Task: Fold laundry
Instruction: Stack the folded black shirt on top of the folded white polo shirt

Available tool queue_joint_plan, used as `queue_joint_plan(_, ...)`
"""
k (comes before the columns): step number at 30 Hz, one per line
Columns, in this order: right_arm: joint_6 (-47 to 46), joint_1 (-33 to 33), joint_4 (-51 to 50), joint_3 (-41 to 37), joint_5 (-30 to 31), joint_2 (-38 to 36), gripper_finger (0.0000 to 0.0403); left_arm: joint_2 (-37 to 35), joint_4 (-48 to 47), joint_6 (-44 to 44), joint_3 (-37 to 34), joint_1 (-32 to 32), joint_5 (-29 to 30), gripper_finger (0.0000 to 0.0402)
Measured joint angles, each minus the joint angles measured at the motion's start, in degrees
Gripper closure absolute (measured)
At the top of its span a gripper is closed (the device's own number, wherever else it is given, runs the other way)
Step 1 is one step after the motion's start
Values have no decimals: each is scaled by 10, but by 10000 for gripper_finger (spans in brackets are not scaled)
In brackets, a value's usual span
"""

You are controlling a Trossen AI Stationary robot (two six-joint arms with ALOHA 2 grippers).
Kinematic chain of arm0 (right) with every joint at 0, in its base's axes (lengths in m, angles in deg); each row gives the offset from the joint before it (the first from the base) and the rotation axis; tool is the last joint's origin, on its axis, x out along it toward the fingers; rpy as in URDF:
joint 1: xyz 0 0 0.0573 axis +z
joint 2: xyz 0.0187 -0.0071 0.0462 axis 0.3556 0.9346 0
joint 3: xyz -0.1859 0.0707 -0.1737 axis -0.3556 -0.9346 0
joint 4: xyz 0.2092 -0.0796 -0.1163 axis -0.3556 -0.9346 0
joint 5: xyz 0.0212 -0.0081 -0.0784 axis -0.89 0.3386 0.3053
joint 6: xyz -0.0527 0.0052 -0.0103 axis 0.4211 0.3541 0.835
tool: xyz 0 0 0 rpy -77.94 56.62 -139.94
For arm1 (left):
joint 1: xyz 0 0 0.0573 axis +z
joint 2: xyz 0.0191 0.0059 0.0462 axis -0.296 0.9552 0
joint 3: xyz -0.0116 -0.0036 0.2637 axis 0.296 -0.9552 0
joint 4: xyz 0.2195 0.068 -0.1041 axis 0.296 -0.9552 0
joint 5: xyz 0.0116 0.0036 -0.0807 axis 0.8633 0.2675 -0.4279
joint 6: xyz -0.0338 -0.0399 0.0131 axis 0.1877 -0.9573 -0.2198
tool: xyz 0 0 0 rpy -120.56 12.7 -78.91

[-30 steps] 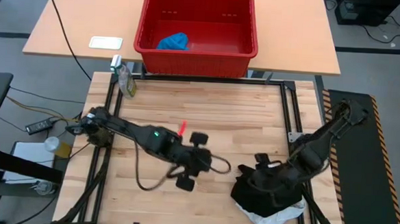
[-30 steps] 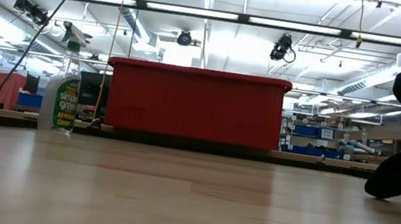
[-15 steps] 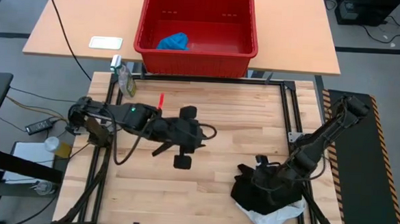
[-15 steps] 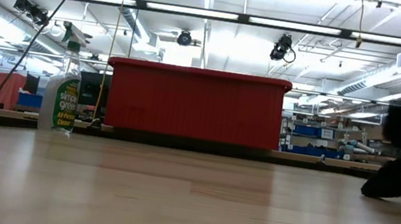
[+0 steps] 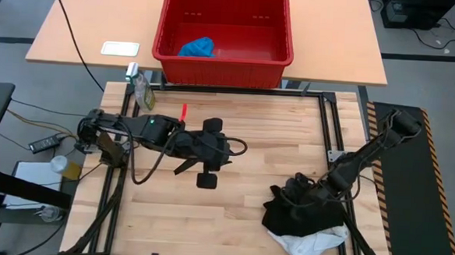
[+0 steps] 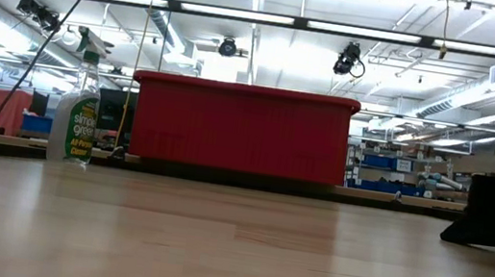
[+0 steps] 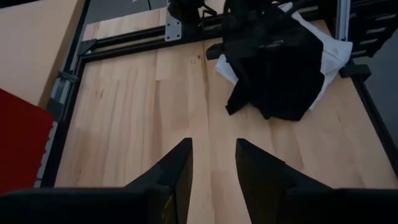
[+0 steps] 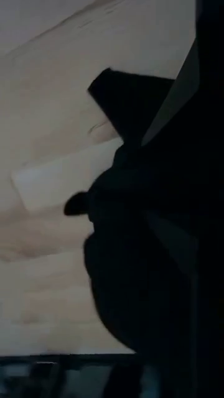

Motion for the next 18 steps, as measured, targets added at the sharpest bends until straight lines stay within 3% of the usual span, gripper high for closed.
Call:
queue_joint_plan(5, -80, -20, -1, 0, -17, -23, 231, 0, 2, 11, 0, -2, 0, 279)
queue_joint_plan(12, -274, -58, -51, 0, -148, -70, 232, 0, 1, 16, 0, -2, 0, 279)
queue_joint_plan(18, -407, -87, -107, 0, -161, -89, 232, 0, 8, 32, 0, -2, -7, 279)
